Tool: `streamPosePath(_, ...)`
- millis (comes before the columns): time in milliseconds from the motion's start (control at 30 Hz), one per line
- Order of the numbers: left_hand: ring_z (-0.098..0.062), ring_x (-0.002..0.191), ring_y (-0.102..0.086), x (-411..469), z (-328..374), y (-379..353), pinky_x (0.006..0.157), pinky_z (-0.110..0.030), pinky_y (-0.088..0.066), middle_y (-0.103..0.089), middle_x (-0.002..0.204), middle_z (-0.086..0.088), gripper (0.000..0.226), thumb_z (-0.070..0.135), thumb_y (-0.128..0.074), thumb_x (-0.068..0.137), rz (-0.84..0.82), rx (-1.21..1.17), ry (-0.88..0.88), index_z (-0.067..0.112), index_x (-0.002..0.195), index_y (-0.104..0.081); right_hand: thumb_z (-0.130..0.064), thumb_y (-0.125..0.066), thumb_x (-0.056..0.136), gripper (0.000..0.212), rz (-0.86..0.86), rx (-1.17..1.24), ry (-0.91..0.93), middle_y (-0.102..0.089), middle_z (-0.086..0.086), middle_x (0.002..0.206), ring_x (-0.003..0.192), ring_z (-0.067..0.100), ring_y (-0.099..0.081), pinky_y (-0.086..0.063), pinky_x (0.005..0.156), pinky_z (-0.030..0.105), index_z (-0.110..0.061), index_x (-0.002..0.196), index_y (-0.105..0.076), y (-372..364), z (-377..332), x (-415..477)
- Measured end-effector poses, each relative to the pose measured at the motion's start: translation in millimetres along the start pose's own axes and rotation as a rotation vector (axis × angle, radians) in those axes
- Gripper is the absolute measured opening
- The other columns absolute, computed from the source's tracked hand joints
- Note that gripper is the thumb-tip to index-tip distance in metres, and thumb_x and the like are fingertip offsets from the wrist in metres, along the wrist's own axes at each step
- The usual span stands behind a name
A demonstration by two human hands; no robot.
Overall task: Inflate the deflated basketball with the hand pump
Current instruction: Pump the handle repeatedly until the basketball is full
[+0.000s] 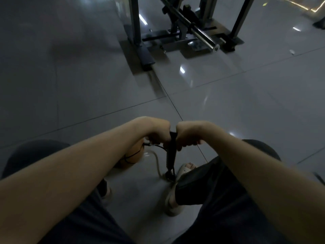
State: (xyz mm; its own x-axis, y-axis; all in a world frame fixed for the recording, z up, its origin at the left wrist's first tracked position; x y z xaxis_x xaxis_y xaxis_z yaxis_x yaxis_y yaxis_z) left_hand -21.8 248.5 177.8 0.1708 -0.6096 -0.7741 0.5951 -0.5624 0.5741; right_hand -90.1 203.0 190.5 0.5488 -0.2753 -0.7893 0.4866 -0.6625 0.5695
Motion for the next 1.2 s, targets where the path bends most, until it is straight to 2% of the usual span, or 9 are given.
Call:
streamPosePath(100, -0.020, 0.053, -0.052, 24.5, -9.5, -58.5, 0.052, -0.030, -0.044, -0.058, 0.063, -0.005, 0.025, 0.022, -0.072, 0.088, -0.101, 0.159, 0.081, 0.013, 0.068, -0.060, -0.023, -0.070, 0.086, 0.021, -0.014, -0.079, -0.026, -0.054, 0.004, 0.064, 0.052, 0.018, -0.048, -0.043, 0.051, 0.028, -0.011, 0.072, -0.059, -50.7, 3.7, 28.1)
streamPosePath(167, -0.022, 0.060, -0.053, 39.3, -13.6, -81.0, 0.057, -0.031, -0.043, -0.058, 0.072, -0.004, 0.022, 0.022, -0.062, 0.093, -0.032, 0.245, 0.067, 0.015, 0.073, -0.058, -0.026, -0.069, 0.085, 0.023, 0.010, -0.130, -0.045, -0.054, 0.003, 0.067, 0.059, 0.020, -0.052, -0.047, 0.061, 0.031, -0.015, 0.070, -0.056, -74.0, 11.7, 45.2)
streamPosePath(333, -0.030, 0.084, -0.065, 58.8, -24.3, -107.4, 0.070, -0.039, -0.049, -0.057, 0.077, -0.003, 0.016, 0.021, -0.054, 0.096, 0.057, 0.222, 0.003, 0.014, 0.082, -0.056, -0.026, -0.065, 0.088, 0.020, -0.037, -0.139, -0.068, -0.063, 0.005, 0.091, 0.093, 0.026, -0.064, -0.055, 0.086, 0.036, -0.014, 0.104, -0.066, -104.9, 22.7, 77.4)
streamPosePath(467, -0.029, 0.093, -0.066, 68.7, -34.5, -119.0, 0.063, -0.032, -0.044, -0.068, 0.107, -0.011, 0.008, 0.019, -0.052, 0.097, 0.060, 0.187, -0.019, 0.014, 0.093, -0.057, -0.029, -0.063, 0.086, 0.020, -0.020, -0.157, -0.033, -0.064, 0.005, 0.099, 0.087, 0.026, -0.061, -0.050, 0.076, 0.036, -0.014, 0.099, -0.059, -118.1, 16.9, 99.8)
streamPosePath(633, -0.028, 0.083, -0.063, 77.5, -40.7, -111.3, 0.065, -0.033, -0.047, -0.069, 0.104, -0.012, 0.013, 0.025, -0.056, 0.093, 0.124, 0.153, -0.029, 0.015, 0.087, -0.053, -0.031, -0.062, 0.086, 0.019, 0.067, -0.188, -0.031, -0.060, 0.003, 0.089, 0.079, 0.025, -0.059, -0.046, 0.069, 0.034, -0.016, 0.096, -0.054, -106.1, 18.5, 104.1)
streamPosePath(833, -0.031, 0.100, -0.064, 55.1, -16.5, -112.2, 0.076, -0.037, -0.048, -0.066, 0.110, -0.013, 0.024, 0.025, -0.053, 0.098, 0.018, 0.198, -0.031, 0.008, 0.113, -0.062, -0.035, -0.064, 0.087, 0.030, -0.025, -0.174, -0.106, -0.063, 0.007, 0.106, 0.096, 0.027, -0.061, -0.052, 0.086, 0.036, -0.015, 0.110, -0.061, -112.8, 25.7, 79.2)
streamPosePath(933, -0.025, 0.076, -0.059, 33.3, -2.5, -74.9, 0.071, -0.039, -0.052, -0.061, 0.081, -0.006, 0.019, 0.026, -0.059, 0.093, 0.042, 0.179, -0.052, 0.009, 0.099, -0.066, -0.030, -0.069, 0.084, 0.020, 0.020, -0.130, -0.057, -0.057, 0.004, 0.073, 0.069, 0.023, -0.058, -0.053, 0.065, 0.031, -0.012, 0.089, -0.062, -75.1, 20.5, 49.7)
streamPosePath(1033, -0.020, 0.064, -0.056, 11.8, 5.3, -15.8, 0.057, -0.030, -0.045, -0.061, 0.071, -0.003, 0.014, 0.025, -0.070, 0.086, 0.106, 0.058, -0.069, 0.011, 0.087, -0.072, -0.018, -0.073, 0.083, 0.024, 0.066, -0.045, -0.044, -0.050, 0.003, 0.055, 0.043, 0.015, -0.046, -0.037, 0.040, 0.019, -0.009, 0.066, -0.058, -14.5, 12.0, 12.3)
streamPosePath(1200, -0.017, 0.052, -0.049, 3.9, -3.9, 4.5, 0.047, -0.026, -0.038, -0.057, 0.061, -0.001, 0.013, 0.019, -0.069, 0.085, 0.083, 0.027, -0.054, 0.015, 0.072, -0.068, -0.014, -0.071, 0.084, 0.027, 0.105, -0.044, -0.015, -0.049, 0.003, 0.053, 0.040, 0.014, -0.043, -0.034, 0.036, 0.018, -0.009, 0.062, -0.056, 6.5, -4.7, 2.5)
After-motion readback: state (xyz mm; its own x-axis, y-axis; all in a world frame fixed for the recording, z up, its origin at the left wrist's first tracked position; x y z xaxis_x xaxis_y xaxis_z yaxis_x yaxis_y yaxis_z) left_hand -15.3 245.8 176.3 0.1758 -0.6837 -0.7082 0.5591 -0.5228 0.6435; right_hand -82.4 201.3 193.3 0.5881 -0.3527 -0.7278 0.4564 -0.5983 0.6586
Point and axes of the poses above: each hand's wrist, its own x-axis towards the middle knuckle, its own y-axis out of the back of the hand, z = x × y, the point moved 9 cm from there along x, towards the middle knuckle
